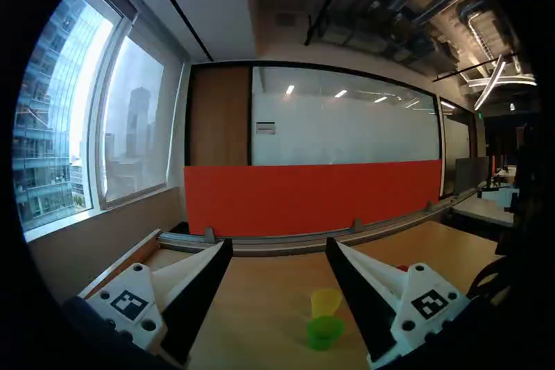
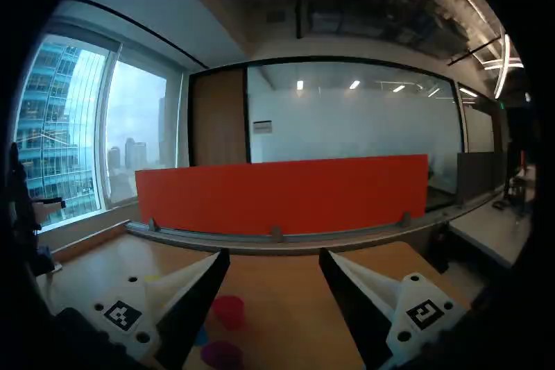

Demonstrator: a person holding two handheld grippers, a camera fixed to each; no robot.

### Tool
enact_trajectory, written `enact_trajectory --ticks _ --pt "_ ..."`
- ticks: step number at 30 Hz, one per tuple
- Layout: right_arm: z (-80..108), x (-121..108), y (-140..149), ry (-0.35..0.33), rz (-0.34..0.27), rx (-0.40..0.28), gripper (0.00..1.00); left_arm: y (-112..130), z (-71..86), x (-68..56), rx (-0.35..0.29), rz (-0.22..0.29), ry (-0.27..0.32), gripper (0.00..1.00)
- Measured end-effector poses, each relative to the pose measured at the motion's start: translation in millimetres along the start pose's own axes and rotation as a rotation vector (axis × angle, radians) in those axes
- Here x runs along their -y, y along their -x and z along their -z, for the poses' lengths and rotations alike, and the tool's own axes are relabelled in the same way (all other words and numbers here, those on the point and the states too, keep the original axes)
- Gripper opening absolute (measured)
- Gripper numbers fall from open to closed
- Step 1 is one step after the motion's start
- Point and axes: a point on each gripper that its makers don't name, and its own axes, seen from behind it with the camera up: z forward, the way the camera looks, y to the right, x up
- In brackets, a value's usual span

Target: Pour water

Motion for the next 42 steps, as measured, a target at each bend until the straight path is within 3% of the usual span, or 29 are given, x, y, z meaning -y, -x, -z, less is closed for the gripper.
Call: enact_trajectory --ticks 11,17,26,35,42 --pt "0.0 5 -24 -0.018 0.016 -0.020 1.00 -5 -4.9 -5.3 0.035 0.008 0.050 1.00" --pt "-1.0 11 -29 -0.052 0.035 -0.021 1.00 -1 -8.2 -17.3 0.058 0.032 0.113 1.00" --pt "-1.1 42 -37 -0.203 0.057 -0.029 1.00 -6 -10.6 -24.9 0.059 0.022 0.187 1.00" --pt "1.4 77 -35 -0.359 0.086 -0.017 1.00 -9 -12.8 -42.1 0.044 -0.002 0.284 1.00" --pt "0.6 98 -32 -0.454 0.109 0.011 1.00 1 -15.7 -48.8 0.069 -0.031 0.338 1.00"
